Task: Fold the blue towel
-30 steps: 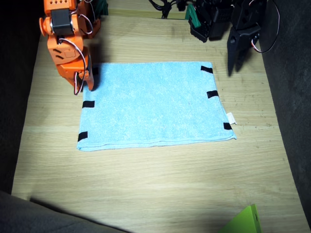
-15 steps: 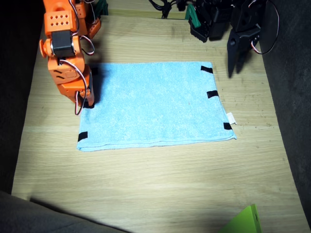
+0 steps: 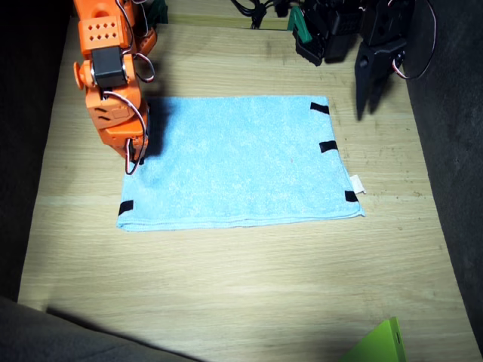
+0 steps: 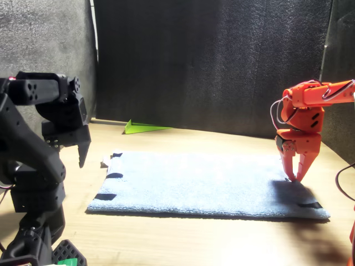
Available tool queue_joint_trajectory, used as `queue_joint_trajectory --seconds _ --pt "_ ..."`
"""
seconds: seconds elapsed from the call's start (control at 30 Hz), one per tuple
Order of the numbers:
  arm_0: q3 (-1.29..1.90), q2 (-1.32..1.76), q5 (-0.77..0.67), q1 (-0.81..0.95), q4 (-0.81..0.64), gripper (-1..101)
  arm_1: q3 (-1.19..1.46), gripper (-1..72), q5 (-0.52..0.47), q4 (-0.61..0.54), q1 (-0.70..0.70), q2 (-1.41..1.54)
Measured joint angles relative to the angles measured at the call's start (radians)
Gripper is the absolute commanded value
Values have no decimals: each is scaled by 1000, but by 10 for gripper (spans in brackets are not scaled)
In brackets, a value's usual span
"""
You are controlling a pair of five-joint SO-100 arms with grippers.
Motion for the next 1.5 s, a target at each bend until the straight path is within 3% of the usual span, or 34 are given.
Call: queue_joint_trajectory --seconds 0.37,0.67,0.83,1.5 --pt "37 0 8 0 -15 221 -41 0 48 158 140 130" --pt "72 -3 8 -2 -54 221 -440 0 55 351 215 -40" --pt "89 -3 8 -2 -84 224 -606 0 28 365 265 -133" --pt "146 -28 9 -12 -161 221 -732 -1 -20 374 479 -192"
